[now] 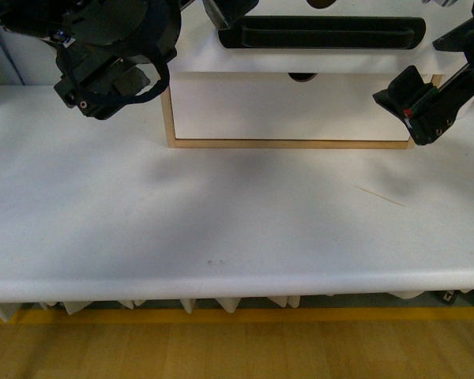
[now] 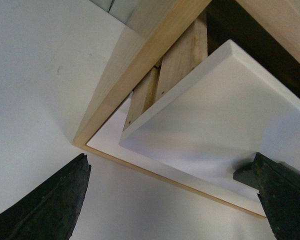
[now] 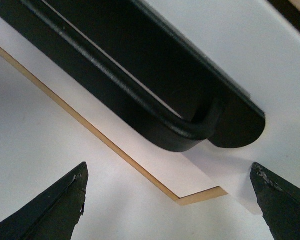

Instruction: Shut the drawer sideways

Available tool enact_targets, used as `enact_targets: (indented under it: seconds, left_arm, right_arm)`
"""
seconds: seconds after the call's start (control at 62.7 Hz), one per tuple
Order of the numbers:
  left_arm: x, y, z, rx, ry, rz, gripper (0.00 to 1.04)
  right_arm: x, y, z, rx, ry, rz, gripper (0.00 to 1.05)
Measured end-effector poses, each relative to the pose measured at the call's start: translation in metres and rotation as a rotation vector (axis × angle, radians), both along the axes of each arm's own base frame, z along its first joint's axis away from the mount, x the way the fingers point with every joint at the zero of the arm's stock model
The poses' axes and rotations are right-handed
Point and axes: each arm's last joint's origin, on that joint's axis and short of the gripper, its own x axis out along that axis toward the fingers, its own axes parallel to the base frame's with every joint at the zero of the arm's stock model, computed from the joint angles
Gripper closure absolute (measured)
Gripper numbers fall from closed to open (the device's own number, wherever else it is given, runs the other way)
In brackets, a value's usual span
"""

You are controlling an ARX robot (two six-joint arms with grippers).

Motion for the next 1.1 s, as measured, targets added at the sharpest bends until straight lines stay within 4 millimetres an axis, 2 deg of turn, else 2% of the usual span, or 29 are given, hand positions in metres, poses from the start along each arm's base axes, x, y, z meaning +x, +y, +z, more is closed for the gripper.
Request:
enact_targets:
  seconds: [0.303, 0.733, 0.909, 1.1]
  left_arm:
    - [0.019, -0.008, -0.007, 0.025, 0.025, -0.028, 0.06]
    - [0.031, -0.007, -0.005, 0.023, 0.026, -0.019, 0.06]
    - [0.014, 0.003, -0.005, 0.042, 0.027, 0.002, 0.06]
    - [-0.02, 0.032, -0.003, 0.105, 0.013, 0.063, 0.06]
  right_arm:
    - [0.033, 0.003, -0.002, -0.005, -0.014, -0.02, 0.09]
    - [0.04, 0.004, -0.003, 0.029, 0.002, -0.034, 0.09]
    - [0.028, 0.001, -0.001, 0.036, -0.012, -0.03, 0.09]
    - [-0.022, -0.011, 0.006, 0.065, -0.056, -0.053, 0.09]
